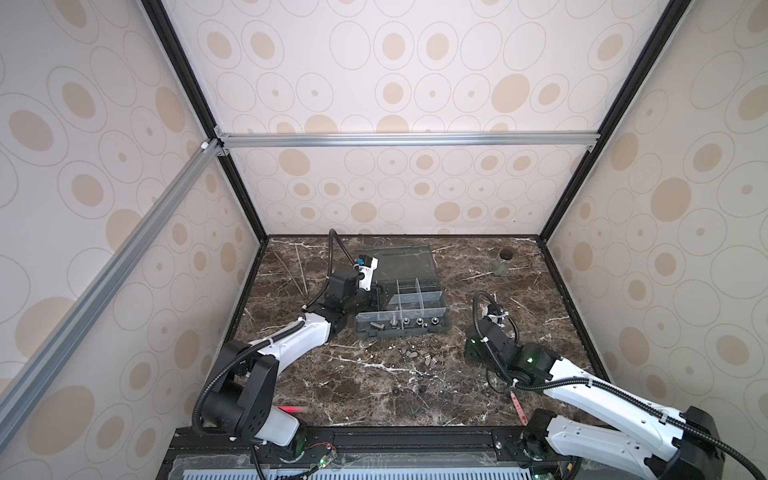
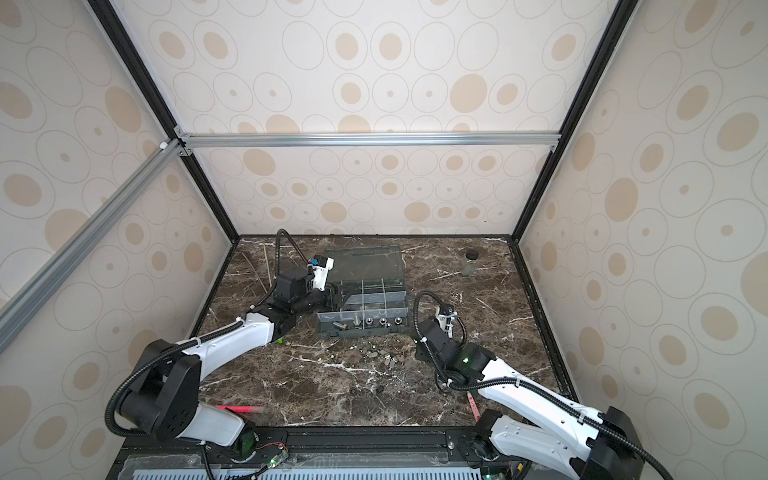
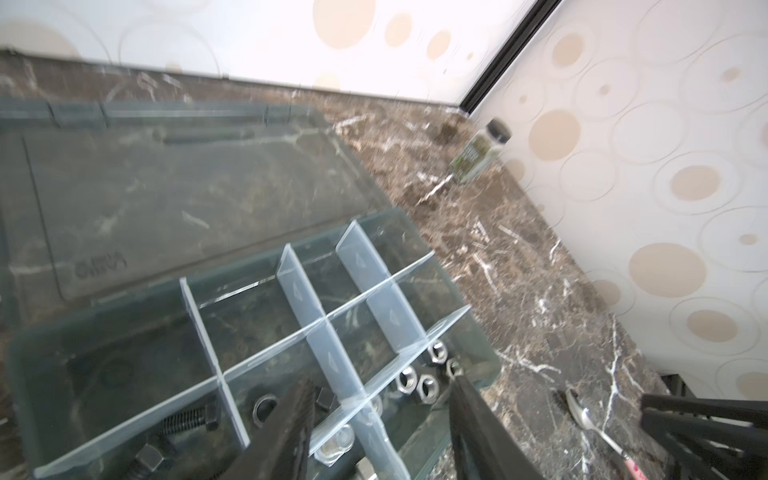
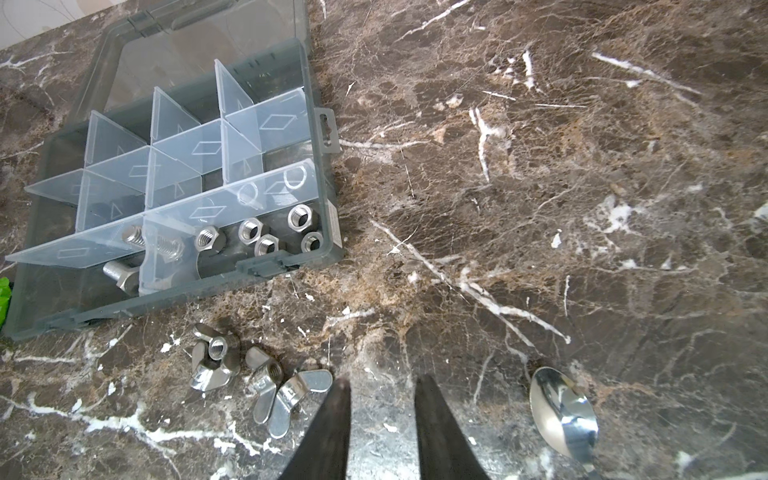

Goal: Sort the screws and nuts into containers

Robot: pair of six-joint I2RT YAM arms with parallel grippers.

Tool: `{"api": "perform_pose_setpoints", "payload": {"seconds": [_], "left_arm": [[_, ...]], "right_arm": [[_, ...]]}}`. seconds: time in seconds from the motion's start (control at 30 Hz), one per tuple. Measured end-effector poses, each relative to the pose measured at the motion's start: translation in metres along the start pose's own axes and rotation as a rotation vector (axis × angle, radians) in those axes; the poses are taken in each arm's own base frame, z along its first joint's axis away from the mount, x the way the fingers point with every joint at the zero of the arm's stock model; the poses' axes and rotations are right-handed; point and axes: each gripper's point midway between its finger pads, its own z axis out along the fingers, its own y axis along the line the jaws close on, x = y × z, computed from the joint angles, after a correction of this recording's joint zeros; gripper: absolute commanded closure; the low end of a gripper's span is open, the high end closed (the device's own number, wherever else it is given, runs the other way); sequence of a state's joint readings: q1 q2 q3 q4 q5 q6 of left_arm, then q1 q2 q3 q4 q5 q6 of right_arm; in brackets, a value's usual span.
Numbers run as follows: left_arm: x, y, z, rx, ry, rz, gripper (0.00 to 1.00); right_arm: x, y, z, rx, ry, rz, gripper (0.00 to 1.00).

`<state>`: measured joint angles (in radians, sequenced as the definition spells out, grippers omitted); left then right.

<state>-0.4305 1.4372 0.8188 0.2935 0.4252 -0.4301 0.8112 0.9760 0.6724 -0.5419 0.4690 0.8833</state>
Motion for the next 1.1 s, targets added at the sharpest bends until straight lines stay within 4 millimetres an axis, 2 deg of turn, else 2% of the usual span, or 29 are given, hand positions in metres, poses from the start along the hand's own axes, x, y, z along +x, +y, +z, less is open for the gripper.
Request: {"api": "perform_pose_setpoints", "payload": {"seconds": [0.3,0.47,0.57,0.67,0.83,1.0,1.1], "left_arm": [[-0.025,-0.022,-0.039,0.045,-0.141,0.052,0.40],[-0.031,-0.031,-0.058,0.062,-0.193,0.071,0.38],[-0.031,-0.034,-0.070,0.060,-0.223,0.080,0.37],[-0.030,-0.033,-0.082,0.043,-0.254,0.084,0.34],[-0.025,-0.026,-0.097,0.000,-0.291,0.083,0.31],[-0.023,-0.022,-0.105,-0.030,-0.315,0.080,0.29],[-0.021,-0.019,-0.106,-0.041,-0.317,0.078,0.29]], "right_arm": [[0.005,-0.001,0.003,0.000,0.015,-0.002,0.68],[0.009,0.003,0.005,-0.010,0.037,-0.012,0.65],[0.017,0.011,0.008,-0.045,0.078,-0.042,0.63],[0.034,0.021,0.014,-0.071,0.146,-0.098,0.61],[0.082,0.039,0.020,-0.094,0.301,-0.223,0.58],[0.119,0.065,0.014,-0.144,0.407,-0.346,0.54],[0.132,0.082,0.009,-0.178,0.440,-0.411,0.52]]}}
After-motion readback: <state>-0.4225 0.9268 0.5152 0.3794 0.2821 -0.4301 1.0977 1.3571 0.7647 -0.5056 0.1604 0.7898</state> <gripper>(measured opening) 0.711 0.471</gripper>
